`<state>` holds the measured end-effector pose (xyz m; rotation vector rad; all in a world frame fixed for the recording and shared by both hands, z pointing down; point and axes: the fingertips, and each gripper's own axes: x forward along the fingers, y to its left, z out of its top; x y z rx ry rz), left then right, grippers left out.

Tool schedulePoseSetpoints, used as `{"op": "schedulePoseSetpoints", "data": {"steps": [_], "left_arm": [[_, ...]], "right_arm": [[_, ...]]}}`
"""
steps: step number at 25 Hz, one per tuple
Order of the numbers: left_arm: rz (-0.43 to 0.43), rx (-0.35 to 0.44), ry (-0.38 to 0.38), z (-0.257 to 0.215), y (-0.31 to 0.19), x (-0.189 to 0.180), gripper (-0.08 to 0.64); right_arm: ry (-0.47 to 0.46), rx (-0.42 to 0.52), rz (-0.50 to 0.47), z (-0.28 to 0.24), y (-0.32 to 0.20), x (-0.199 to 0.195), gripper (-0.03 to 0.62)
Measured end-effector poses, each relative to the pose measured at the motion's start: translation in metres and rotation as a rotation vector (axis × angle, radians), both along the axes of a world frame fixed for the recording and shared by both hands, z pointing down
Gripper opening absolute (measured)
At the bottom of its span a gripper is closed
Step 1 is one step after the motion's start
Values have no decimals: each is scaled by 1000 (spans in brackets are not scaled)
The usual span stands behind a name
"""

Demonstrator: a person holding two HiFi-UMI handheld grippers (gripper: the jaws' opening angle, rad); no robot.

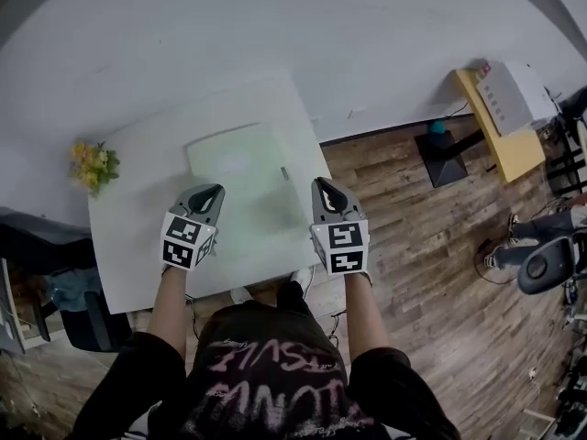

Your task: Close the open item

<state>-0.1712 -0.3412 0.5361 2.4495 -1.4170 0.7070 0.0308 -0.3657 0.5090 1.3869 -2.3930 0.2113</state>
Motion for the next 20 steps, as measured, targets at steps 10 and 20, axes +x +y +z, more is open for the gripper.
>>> {"op": "schedulePoseSetpoints", "data": {"steps": [10, 20], "left_arm": [[-273, 147, 15, -58, 43, -119, 15], [-475, 267, 4, -108, 83, -200, 15]], "right_arm": [[-42, 21, -174, -19, 0, -111, 26], [-83, 60, -276, -49, 1, -179, 26]]}}
